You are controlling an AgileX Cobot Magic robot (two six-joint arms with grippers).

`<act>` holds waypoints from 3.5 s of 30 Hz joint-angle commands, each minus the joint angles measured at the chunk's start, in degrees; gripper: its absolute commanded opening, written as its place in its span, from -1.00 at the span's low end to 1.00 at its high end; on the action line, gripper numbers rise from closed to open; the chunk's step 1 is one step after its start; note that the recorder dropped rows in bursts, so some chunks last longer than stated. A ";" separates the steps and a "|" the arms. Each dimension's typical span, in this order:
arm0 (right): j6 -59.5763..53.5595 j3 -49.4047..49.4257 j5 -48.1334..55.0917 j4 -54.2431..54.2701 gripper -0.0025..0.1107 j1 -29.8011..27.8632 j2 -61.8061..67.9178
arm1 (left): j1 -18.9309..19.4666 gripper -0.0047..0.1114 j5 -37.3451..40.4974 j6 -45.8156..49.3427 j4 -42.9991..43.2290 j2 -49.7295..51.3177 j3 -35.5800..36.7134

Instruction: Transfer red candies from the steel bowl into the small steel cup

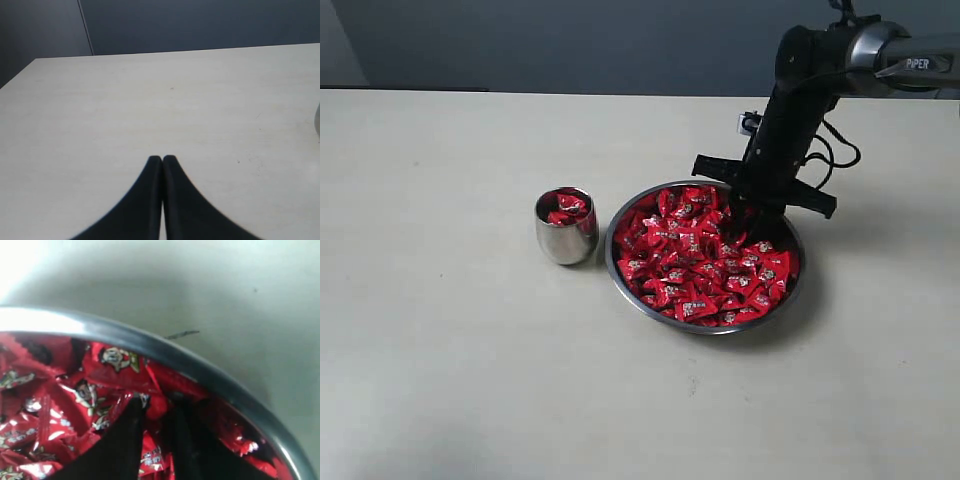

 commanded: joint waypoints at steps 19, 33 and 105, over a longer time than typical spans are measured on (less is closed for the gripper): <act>-13.19 -0.37 -0.03 -1.52 -0.97 4.22 -10.82 | -0.38 -0.91 -0.45 -0.08 0.11 -0.27 0.26; -34.13 -1.22 -11.89 23.65 -0.97 9.43 -11.70 | -0.38 -0.91 -0.45 -0.08 0.11 -0.27 0.26; -40.02 24.90 -30.55 6.26 -0.43 3.17 -36.32 | -0.38 -0.91 -0.45 -0.08 0.11 -0.27 0.26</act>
